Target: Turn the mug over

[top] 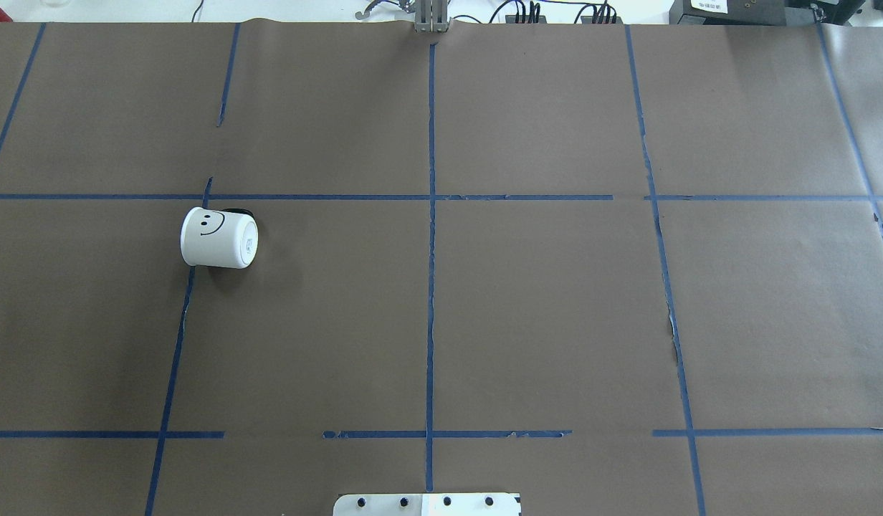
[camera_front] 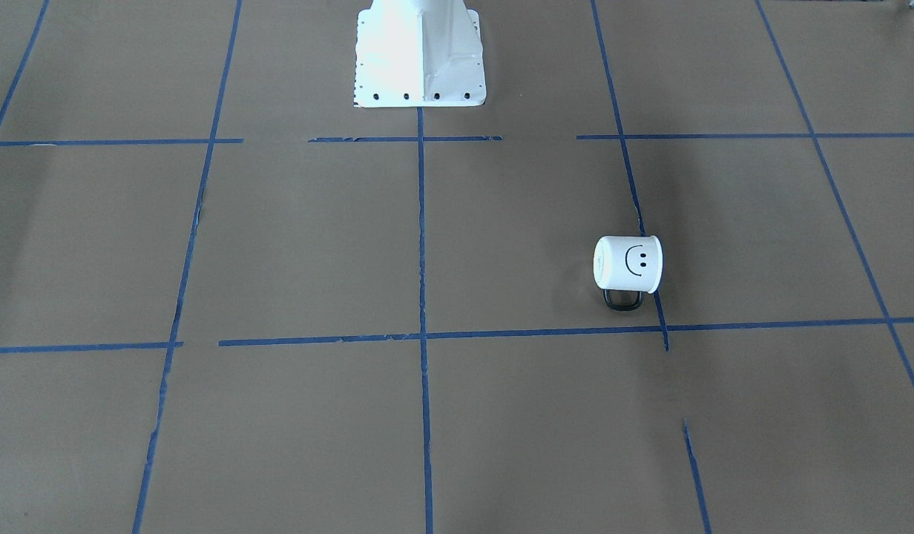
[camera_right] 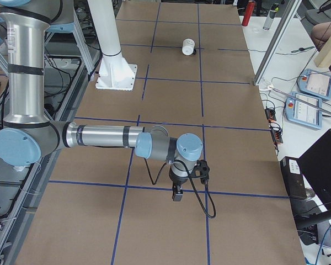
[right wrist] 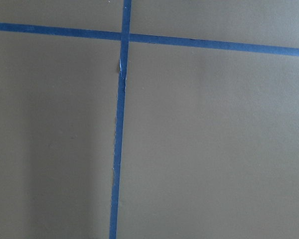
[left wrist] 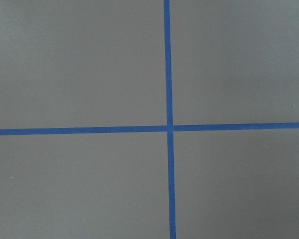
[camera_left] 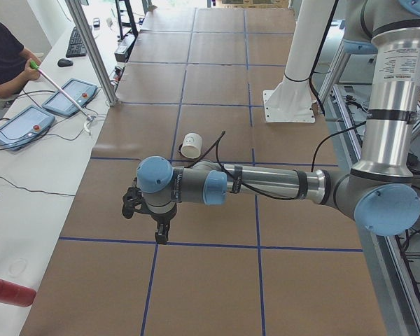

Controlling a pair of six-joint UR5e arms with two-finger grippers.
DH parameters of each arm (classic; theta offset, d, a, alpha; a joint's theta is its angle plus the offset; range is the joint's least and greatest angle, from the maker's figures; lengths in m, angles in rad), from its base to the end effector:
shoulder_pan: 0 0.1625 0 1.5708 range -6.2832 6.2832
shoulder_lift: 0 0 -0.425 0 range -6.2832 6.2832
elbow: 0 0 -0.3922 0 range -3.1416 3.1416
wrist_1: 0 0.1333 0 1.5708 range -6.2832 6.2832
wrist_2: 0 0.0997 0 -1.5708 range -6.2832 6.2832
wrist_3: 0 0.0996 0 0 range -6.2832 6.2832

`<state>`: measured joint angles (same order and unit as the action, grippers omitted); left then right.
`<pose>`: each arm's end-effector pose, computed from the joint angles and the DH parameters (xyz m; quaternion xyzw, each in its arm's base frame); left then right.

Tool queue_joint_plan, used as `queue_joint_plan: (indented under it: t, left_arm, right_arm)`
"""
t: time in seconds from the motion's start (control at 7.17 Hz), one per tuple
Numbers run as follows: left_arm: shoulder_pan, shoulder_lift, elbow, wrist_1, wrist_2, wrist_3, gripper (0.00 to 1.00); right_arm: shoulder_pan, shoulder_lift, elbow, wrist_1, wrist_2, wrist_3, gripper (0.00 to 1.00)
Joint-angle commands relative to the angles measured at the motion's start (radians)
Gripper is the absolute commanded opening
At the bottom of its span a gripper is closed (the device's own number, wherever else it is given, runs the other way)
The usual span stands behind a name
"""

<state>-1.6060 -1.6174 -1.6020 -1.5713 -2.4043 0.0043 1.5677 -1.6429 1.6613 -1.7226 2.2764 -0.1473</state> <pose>-0.0777 -0.5130 0.6155 0.0438 0.4037 0.0017 0.9138 0.0673 -0.4505 0.6676 -0.0376 -0.3484 -0.0474 0.9354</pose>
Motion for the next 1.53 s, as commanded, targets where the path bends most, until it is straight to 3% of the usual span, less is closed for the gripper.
queue_joint_plan:
  t: [0.0, 0.14, 0.28, 0.56, 0.84, 0.98, 1.26, 1.4]
  left_arm:
    - [0.008, 0.028, -0.027, -0.024, -0.054, -0.013, 1.0]
    - [0.02, 0.021, -0.03, -0.045, -0.131, -0.123, 1.0]
    - [0.093, 0.022, -0.024, -0.205, -0.181, -0.317, 1.0]
    - [0.252, 0.021, 0.006, -0.602, -0.18, -0.78, 1.0]
    - [0.323, 0.017, 0.083, -1.013, -0.174, -1.118, 1.0]
    - [0.371, 0.004, 0.155, -1.174, -0.153, -1.18, 1.0]
    - [0.527, -0.021, 0.174, -1.312, 0.099, -1.415, 1.0]
    - [0.584, -0.05, 0.194, -1.379, 0.147, -1.478, 1.0]
  right_arm:
    - [0.0, 0.0, 0.0, 0.0, 0.0, 0.0, 1.0]
    - [0.0, 0.0, 0.0, 0.0, 0.0, 0.0, 1.0]
    - [0.0, -0.001, 0.0, 0.0, 0.0, 0.0, 1.0]
    - [0.0, 0.0, -0.001, 0.0, 0.0, 0.0, 1.0]
    - [0.0, 0.0, 0.0, 0.0, 0.0, 0.0, 1.0]
    - [0.0, 0.0, 0.0, 0.0, 0.0, 0.0, 1.0]
    - [0.0, 0.0, 0.0, 0.0, 0.0, 0.0, 1.0]
    - [0.0, 0.0, 0.0, 0.0, 0.0, 0.0, 1.0]
